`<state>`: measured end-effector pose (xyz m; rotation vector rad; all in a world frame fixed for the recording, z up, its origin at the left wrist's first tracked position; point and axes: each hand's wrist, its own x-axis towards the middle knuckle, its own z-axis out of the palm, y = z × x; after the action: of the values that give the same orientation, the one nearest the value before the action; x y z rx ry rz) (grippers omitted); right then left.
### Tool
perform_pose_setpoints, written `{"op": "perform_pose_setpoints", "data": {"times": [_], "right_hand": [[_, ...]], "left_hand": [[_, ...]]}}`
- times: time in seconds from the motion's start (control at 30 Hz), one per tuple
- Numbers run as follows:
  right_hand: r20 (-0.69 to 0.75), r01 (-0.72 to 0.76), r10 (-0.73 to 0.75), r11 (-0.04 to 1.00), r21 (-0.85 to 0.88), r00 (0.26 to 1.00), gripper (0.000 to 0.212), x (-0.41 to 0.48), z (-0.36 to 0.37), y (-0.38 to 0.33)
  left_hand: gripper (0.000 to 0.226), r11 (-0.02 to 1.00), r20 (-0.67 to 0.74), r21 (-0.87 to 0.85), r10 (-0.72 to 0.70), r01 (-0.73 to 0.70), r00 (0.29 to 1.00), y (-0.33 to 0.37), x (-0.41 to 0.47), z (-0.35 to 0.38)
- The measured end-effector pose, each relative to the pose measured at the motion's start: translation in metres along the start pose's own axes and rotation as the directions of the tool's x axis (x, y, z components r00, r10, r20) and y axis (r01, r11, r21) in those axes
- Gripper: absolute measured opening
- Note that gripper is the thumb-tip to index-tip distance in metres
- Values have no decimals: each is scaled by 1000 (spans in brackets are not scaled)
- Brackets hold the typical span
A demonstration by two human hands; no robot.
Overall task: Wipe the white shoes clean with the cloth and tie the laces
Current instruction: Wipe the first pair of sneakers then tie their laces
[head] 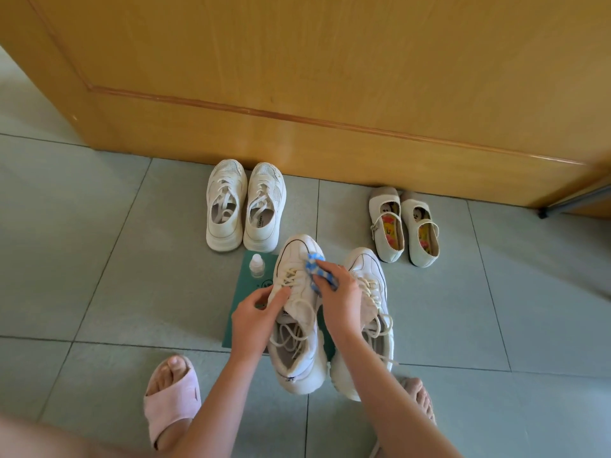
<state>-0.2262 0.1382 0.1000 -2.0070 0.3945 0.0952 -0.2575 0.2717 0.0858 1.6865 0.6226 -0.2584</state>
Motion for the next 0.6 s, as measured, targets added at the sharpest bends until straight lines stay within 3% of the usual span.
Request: {"op": "perform_pose_setpoints", "data": {"times": [0.3, 0.6], "right_hand": [[-13, -21, 23, 996, 85, 1000, 28, -38, -3, 3], [80, -107, 92, 974, 201, 993, 34, -81, -5, 8]], "left_hand": [[29, 1000, 23, 20, -8, 8, 1000, -4, 4, -2], [29, 999, -28, 35, 18, -17, 999, -4, 2, -1]]}}
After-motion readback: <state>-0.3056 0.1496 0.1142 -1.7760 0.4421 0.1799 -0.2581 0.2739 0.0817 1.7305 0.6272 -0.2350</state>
